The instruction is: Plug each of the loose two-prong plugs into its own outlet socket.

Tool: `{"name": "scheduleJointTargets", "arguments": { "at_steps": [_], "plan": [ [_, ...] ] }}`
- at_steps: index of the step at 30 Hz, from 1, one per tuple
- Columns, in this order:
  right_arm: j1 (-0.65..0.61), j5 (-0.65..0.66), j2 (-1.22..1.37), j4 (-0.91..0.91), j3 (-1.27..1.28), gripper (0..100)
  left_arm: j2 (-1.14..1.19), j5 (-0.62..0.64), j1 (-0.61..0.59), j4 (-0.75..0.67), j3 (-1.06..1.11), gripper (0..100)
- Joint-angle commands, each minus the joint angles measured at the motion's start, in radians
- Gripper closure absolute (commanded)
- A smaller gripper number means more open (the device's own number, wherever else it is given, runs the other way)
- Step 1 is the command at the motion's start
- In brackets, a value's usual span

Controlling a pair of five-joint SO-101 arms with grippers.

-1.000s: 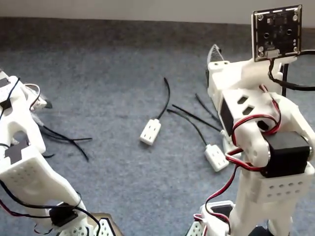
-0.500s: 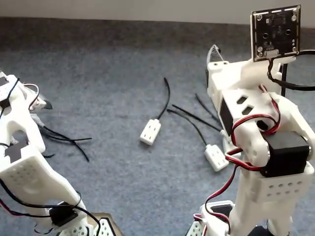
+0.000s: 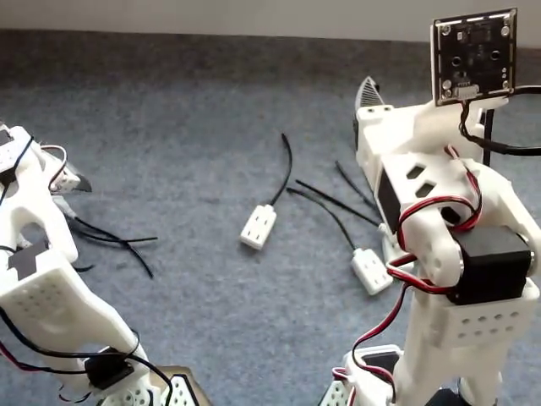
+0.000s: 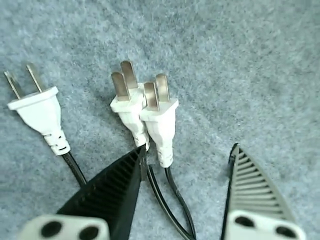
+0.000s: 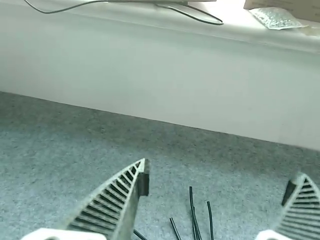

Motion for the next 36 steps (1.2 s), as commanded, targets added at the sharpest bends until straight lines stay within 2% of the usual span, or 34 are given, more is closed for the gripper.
{"name": "scheduleJointTargets", "arguments": {
  "at_steps": [1, 20, 32, 36],
  "plan": [
    [-0.007, 0.003, 0.002, 0.001, 0.001, 59.8, -0.004, 0.006, -0.004, 0.014, -0.033, 73],
    [-0.007, 0.005, 0.002, 0.001, 0.001, 59.8, 0.024, 0.006, -0.018, -0.035, -0.035, 73],
    [-0.007, 0.003, 0.002, 0.001, 0.001, 59.8, 0.216, 0.008, 0.004, -0.026, -0.205, 73],
    [-0.007, 0.003, 0.002, 0.001, 0.001, 59.8, 0.222, 0.008, 0.004, 0.040, -0.254, 73]
  ]
}}
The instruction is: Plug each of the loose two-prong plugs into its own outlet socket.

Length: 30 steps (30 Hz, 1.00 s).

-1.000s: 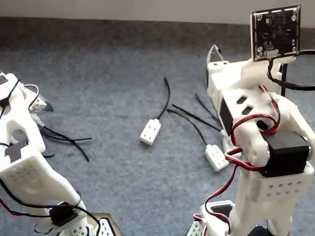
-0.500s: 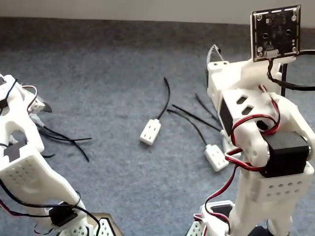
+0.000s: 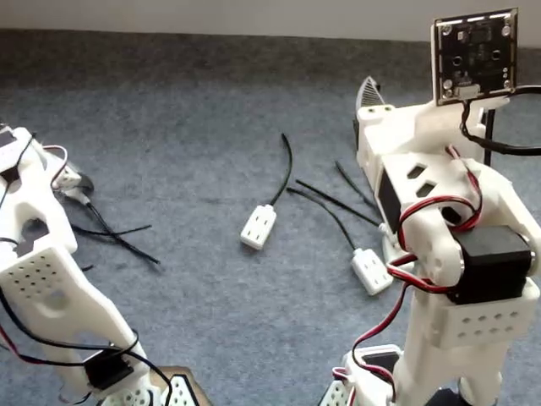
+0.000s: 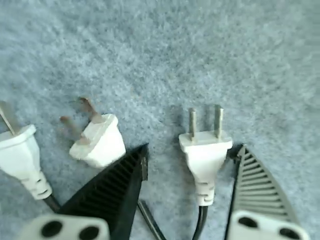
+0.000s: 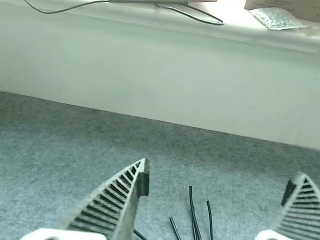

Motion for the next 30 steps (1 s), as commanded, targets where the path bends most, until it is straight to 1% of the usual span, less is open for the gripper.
{"name": "scheduleJointTargets", "arguments": {
  "at_steps": [1, 3, 10, 12, 15, 19, 25, 27, 28, 30],
  "plan": [
    [-0.010, 0.003, 0.002, 0.001, 0.001, 59.8, -0.004, 0.008, 0.016, 0.060, -0.061, 73],
    [-0.010, 0.003, 0.002, 0.001, 0.001, 59.8, 0.001, 0.008, 0.016, 0.080, -0.077, 73],
    [-0.010, 0.002, 0.002, 0.001, 0.001, 59.8, 0.004, 0.005, 0.018, 0.078, -0.082, 75],
    [-0.010, 0.002, 0.002, 0.001, 0.001, 59.8, 0.005, 0.002, 0.030, 0.078, -0.082, 79],
    [-0.010, 0.002, 0.002, 0.001, 0.001, 59.8, 0.005, 0.002, 0.056, 0.081, -0.082, 89],
    [-0.010, 0.002, 0.002, 0.001, 0.001, 59.8, 0.005, 0.002, 0.117, 0.097, -0.081, 99],
    [-0.010, 0.002, 0.001, 0.001, 0.001, 59.8, -0.007, 0.000, 0.251, 0.184, -0.091, 99],
    [-0.010, 0.002, -0.004, 0.001, 0.001, 59.8, -0.016, -0.002, 0.291, 0.232, -0.127, 99],
    [-0.010, 0.002, -0.005, 0.001, 0.001, 59.8, -0.022, -0.020, 0.306, 0.264, -0.150, 99],
    [-0.010, 0.003, -0.007, 0.001, 0.001, 59.8, -0.036, -0.107, 0.340, 0.327, -0.196, 99]
  ]
}}
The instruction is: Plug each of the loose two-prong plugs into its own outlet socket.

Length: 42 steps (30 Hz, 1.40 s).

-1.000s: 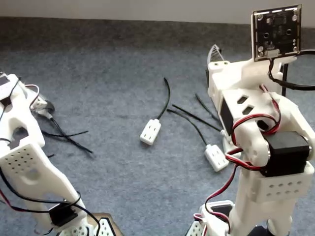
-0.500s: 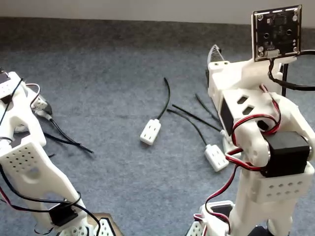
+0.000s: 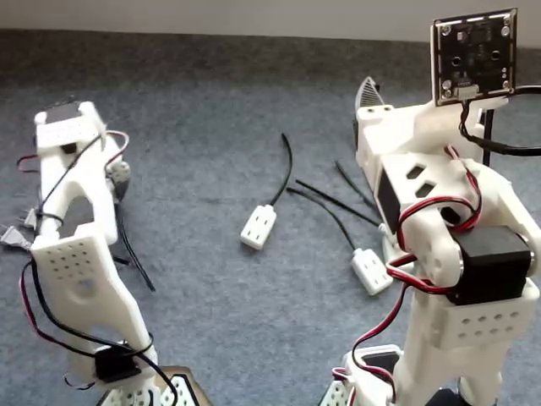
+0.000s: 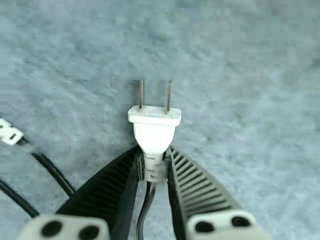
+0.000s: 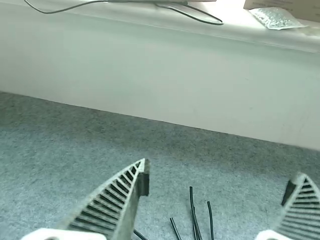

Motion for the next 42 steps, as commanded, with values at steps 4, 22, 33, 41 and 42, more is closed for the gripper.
{"name": "scheduleJointTargets", "arguments": {
  "at_steps": [4, 22, 33, 41, 42],
  "plan": [
    [-0.007, 0.003, -0.007, 0.001, 0.001, 59.8, -0.064, -0.305, 0.114, 0.196, -0.157, 99],
    [-0.007, 0.002, 0.002, 0.001, 0.001, 59.8, -0.529, -0.809, 0.203, 0.204, 0.064, 100],
    [-0.007, 0.005, 0.002, 0.001, 0.001, 59.8, -1.201, -0.804, 0.430, 0.075, 0.513, 100],
    [-0.002, 0.005, 0.002, 0.001, 0.001, 59.8, -1.768, -0.697, 0.518, -0.379, 1.132, 100],
    [-0.002, 0.005, 0.002, 0.001, 0.001, 59.8, -1.839, -0.672, 0.518, -0.456, 1.218, 100]
  ]
}}
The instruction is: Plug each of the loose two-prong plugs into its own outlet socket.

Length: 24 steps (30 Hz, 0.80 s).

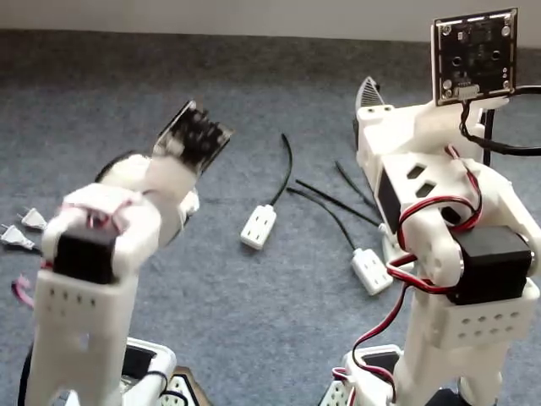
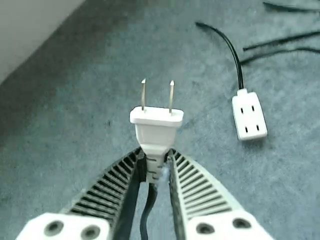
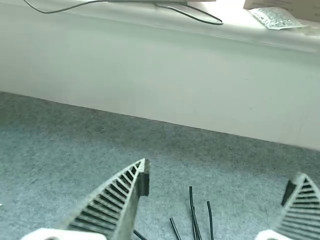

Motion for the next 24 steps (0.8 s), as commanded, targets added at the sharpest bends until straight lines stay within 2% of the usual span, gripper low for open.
{"name": "scheduleJointTargets", "arguments": {
  "at_steps": [1, 6, 12, 18, 24],
  "plan": [
    [-0.002, 0.005, 0.002, 0.001, 0.001, 59.8, -0.282, 0.078, 0.018, -0.293, 0.302, 100],
    [-0.002, 0.005, 0.001, 0.001, 0.001, 59.8, -0.619, 0.158, 0.030, -0.647, 0.690, 100],
    [-0.002, 0.003, -0.008, 0.004, -0.001, 59.8, -0.954, 0.342, 0.151, -0.848, 0.978, 100],
    [-0.038, 0.000, -0.015, 0.070, -0.031, 59.8, -0.889, 0.508, 0.225, -0.951, 1.021, 100],
    [-0.232, 0.000, -0.071, 0.168, -0.091, 60.4, -0.920, 0.609, 0.280, -1.043, 1.089, 100]
  ]
}}
